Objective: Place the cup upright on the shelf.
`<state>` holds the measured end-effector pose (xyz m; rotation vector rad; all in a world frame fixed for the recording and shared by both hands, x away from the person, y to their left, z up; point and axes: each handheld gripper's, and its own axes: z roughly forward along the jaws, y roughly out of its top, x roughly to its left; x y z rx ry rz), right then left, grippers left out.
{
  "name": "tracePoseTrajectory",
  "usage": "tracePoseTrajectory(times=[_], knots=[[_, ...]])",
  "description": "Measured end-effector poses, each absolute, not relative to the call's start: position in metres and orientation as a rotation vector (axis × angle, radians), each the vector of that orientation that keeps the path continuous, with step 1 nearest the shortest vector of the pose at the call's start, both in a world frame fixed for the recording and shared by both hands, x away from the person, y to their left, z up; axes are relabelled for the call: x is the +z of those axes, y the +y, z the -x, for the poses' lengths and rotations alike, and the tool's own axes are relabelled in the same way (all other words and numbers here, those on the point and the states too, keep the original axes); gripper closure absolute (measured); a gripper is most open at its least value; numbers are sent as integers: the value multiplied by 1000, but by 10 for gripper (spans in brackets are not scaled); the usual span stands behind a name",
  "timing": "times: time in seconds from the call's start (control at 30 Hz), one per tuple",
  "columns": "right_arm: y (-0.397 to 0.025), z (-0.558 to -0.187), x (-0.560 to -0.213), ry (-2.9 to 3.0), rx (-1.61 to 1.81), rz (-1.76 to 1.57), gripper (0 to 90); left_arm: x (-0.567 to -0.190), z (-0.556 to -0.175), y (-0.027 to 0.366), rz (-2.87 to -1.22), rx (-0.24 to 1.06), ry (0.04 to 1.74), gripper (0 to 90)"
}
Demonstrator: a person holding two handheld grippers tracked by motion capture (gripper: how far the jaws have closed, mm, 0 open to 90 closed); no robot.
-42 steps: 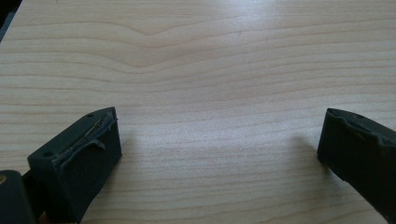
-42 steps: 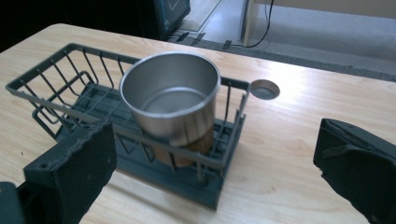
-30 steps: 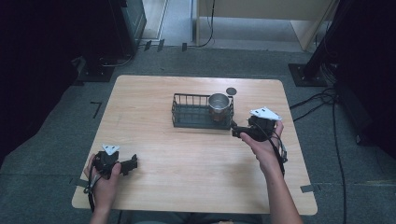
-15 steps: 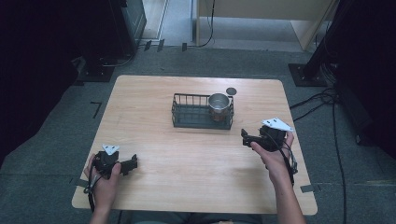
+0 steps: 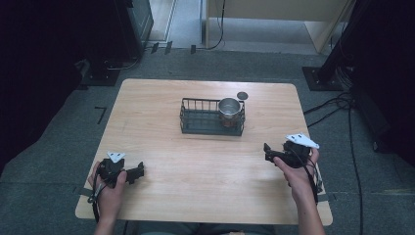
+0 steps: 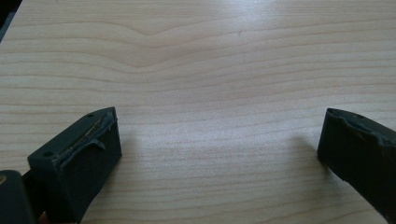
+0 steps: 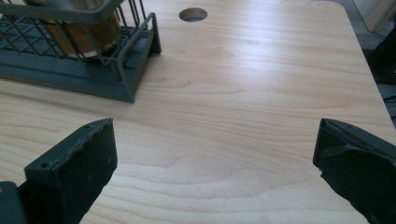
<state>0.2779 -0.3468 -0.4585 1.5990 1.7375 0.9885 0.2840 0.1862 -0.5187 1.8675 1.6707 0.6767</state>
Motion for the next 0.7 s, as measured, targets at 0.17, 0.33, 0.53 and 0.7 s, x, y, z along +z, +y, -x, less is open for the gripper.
tracePoseTrajectory(times=[0.17,0.33,0.53,0.7], knots=[[-355,-270,-468,1731,975,-1614,0,-519,-284,186,-1867,677,1671,0],[-362,-262,-475,1726,960,-1634,0,-519,-284,186,-1867,676,1671,0],[-371,-255,-484,1717,938,-1660,0,-519,-284,186,-1868,677,1671,0],[-377,-249,-491,1706,926,-1684,0,-519,-284,186,-1867,677,1671,0]])
